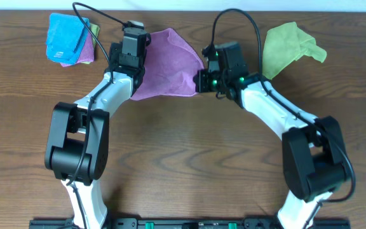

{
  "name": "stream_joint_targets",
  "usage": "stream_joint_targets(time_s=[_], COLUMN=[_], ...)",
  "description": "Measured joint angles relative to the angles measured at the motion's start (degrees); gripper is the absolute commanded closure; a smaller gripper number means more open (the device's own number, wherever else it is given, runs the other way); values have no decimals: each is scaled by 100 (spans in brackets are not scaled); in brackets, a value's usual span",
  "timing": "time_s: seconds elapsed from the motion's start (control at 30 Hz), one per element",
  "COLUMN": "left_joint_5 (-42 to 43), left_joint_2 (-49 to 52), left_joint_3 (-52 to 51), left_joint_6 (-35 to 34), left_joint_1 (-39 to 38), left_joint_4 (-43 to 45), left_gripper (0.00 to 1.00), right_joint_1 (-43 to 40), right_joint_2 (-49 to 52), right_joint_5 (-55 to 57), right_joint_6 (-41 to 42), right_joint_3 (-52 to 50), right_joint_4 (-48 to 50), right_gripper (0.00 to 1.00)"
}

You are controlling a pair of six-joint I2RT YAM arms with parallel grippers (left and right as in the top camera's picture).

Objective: Fold the cloth
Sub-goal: 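Grasp the purple cloth's right corner with the right gripper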

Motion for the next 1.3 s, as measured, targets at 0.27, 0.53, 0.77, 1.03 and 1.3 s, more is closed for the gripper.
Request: stream_joint_targets(time_s=[0.27,0.53,0.77,1.03,1.3], left_joint_5=[0,0,2,0,-2], left_joint_2=[0,0,0,0,0], left_joint_3=[0,0,0,0,0], left_joint_6=[0,0,0,0,-177], left_joint_1=[0,0,0,0,13], left_joint_4=[2,0,-44,-131,-50], left_gripper=[94,94,94,94,94], right_joint_1=[0,0,0,2,-46], right_joint_2=[846,946,949,844,748], right_joint_5=[306,544,817,1488,1764], right_joint_6=[-223,-450,-647,-721,-726], right_joint_3=[289,345,476,614,627], right_joint_4=[-20,-463,-1325,-2474,-3368], right_gripper=[99,99,99,99,99])
